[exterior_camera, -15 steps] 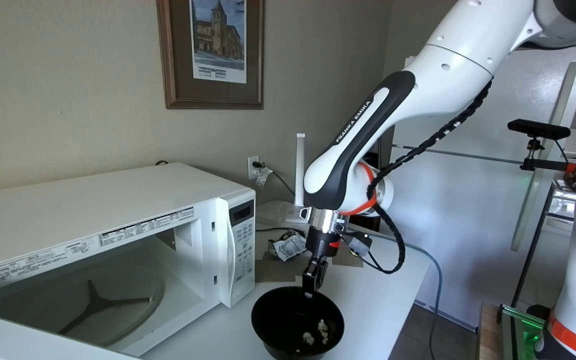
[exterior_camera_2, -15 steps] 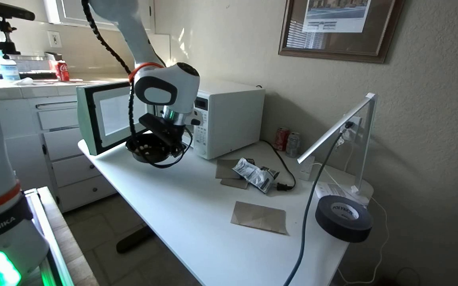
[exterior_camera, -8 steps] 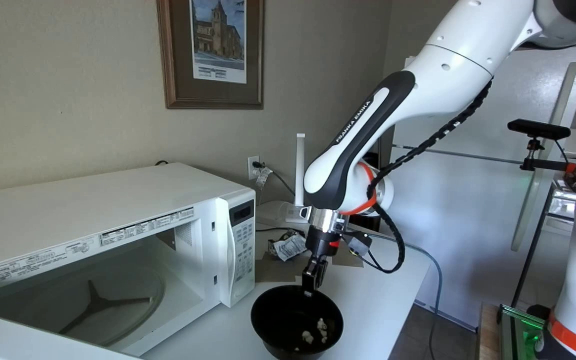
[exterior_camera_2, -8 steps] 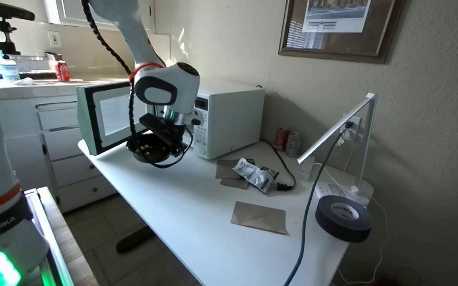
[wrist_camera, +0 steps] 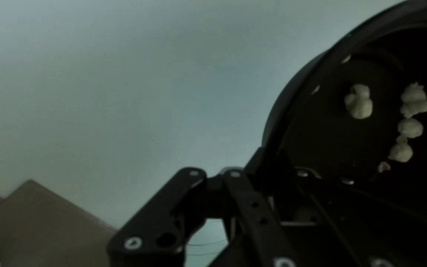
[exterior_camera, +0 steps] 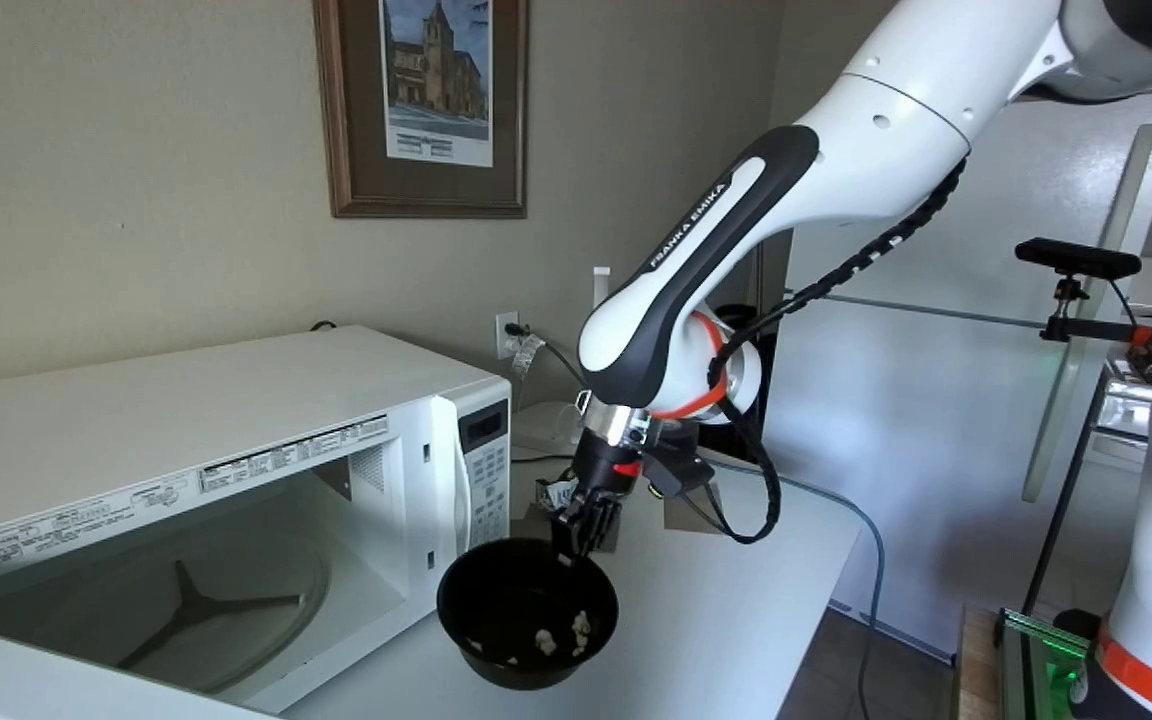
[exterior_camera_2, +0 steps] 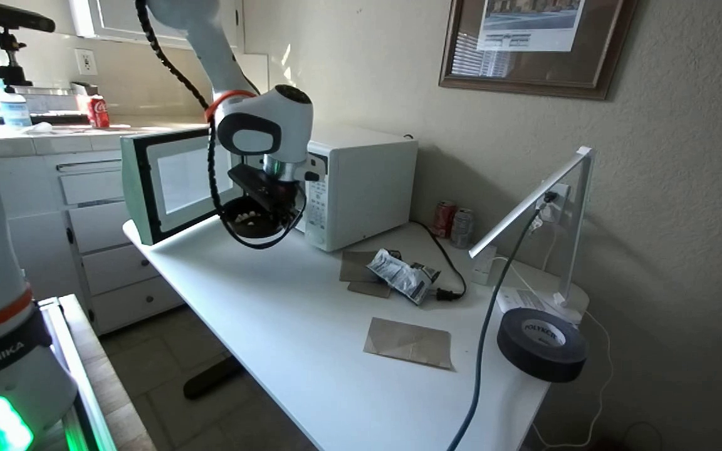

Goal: Pick up the black bowl and put it into the microwave

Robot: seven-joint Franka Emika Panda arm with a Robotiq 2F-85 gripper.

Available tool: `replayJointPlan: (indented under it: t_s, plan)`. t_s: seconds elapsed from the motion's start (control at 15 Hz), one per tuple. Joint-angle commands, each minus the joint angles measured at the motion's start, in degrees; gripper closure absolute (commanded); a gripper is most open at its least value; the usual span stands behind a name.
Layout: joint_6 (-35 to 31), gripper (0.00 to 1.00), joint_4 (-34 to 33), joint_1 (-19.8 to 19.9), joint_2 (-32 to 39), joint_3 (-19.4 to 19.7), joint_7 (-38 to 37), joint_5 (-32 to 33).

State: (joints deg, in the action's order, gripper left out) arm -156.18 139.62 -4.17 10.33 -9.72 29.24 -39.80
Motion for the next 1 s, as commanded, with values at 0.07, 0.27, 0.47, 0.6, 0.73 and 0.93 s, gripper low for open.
replayJointPlan:
  t_s: [0.07, 0.27, 0.47, 0.6, 0.73, 0.93]
  plan:
    - [-2.93, 0.98, -3.36, -1.97, 3.24, -1.64, -12.17, 2.33]
    - [-4.36, 0.98, -5.20, -3.65, 5.16, -2.69, -18.72, 3.59]
    - [-5.54, 0.98, -7.19, -5.53, 7.30, -3.18, -26.26, 5.76]
    - [-7.17, 0.98, -8.46, -6.45, 8.74, -3.76, -30.03, 6.78]
    - [-9.70, 0.98, -9.94, -7.38, 10.60, -4.07, -33.43, 8.12]
    - [-13.14, 0.98, -12.15, -9.01, 13.38, -3.73, -38.18, 11.35]
